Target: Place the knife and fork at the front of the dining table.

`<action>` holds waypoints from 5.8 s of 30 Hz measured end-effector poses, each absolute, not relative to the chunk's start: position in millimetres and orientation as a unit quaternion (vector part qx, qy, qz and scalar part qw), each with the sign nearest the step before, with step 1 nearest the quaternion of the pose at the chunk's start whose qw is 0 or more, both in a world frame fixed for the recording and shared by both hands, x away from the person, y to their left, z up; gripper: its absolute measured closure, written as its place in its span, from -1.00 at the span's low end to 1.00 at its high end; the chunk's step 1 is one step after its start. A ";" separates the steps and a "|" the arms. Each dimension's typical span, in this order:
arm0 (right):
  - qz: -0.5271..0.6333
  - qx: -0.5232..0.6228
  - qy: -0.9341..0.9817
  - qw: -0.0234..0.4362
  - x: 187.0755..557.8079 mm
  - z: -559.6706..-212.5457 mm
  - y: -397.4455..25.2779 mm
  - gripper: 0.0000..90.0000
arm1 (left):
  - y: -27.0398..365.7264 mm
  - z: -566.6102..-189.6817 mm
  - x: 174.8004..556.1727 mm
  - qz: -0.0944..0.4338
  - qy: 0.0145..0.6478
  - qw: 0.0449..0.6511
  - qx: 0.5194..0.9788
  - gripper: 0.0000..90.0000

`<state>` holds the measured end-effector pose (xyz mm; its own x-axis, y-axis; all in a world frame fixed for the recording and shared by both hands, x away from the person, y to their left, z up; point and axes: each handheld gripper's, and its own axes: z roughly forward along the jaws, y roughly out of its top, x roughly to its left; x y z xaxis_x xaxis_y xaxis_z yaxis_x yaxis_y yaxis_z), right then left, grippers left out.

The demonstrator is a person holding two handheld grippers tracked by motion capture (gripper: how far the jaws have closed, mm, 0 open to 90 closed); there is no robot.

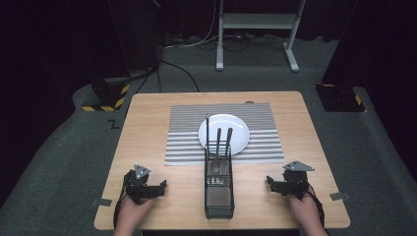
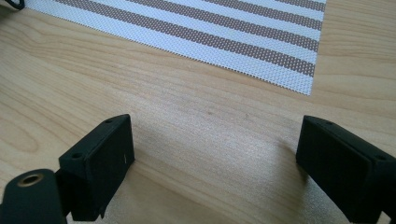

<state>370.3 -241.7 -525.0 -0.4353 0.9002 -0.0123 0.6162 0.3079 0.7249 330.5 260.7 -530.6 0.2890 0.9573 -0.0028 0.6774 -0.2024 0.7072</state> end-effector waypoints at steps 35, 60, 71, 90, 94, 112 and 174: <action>0.332 0.485 0.781 0.213 372.0 -525.1 -241.6 -0.78 | 244.8 -504.3 316.0 0.257 0.511 0.389 0.722 -0.97; 0.333 0.483 0.782 0.211 372.8 -525.1 -241.3 -0.78 | 196.8 -452.9 316.0 0.268 0.428 0.528 0.682 -0.93; 0.333 0.482 0.782 0.211 372.9 -525.1 -241.3 -0.78 | 170.9 -435.1 333.5 0.280 0.410 0.539 0.681 -0.91; 0.333 0.482 0.782 0.211 372.9 -525.1 -241.4 -0.78 | 134.7 -414.2 368.7 0.277 0.389 0.534 0.698 -0.89; 0.333 0.482 0.782 0.211 372.9 -525.1 -241.4 -0.78 | 131.3 -412.7 376.1 0.279 0.397 0.527 0.697 -0.82; 0.333 0.482 0.782 0.211 372.9 -525.1 -241.4 -0.78 | 115.9 -415.4 386.2 0.296 0.406 0.526 0.687 0.31; 0.333 0.481 0.783 0.211 373.0 -525.1 -241.5 -0.78 | 108.6 -375.0 334.2 0.333 0.390 0.609 0.605 0.81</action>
